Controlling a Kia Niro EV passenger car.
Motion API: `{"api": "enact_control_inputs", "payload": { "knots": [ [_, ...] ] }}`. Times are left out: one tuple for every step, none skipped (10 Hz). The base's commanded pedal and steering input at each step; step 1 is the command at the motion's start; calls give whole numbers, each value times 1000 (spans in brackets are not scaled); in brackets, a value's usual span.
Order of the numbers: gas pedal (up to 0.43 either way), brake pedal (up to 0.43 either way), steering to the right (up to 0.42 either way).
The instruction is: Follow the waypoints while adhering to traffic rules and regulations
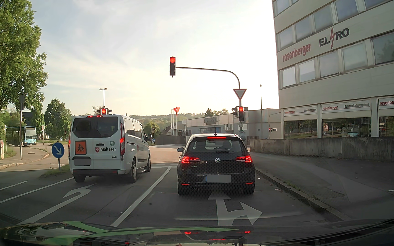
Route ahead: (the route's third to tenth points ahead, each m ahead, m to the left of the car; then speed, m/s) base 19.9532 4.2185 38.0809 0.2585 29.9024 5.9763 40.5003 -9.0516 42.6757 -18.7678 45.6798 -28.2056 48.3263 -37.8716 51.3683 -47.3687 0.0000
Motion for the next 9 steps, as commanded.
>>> {"api": "enact_control_inputs", "payload": {
  "knots": [
    [0,518,-21],
    [0,518,-21],
    [0,518,-21],
    [0,524,-21],
    [0,518,-21],
    [0,518,-21],
    [0,518,-21],
    [0,518,-21],
    [0,518,-21]
  ]
}}
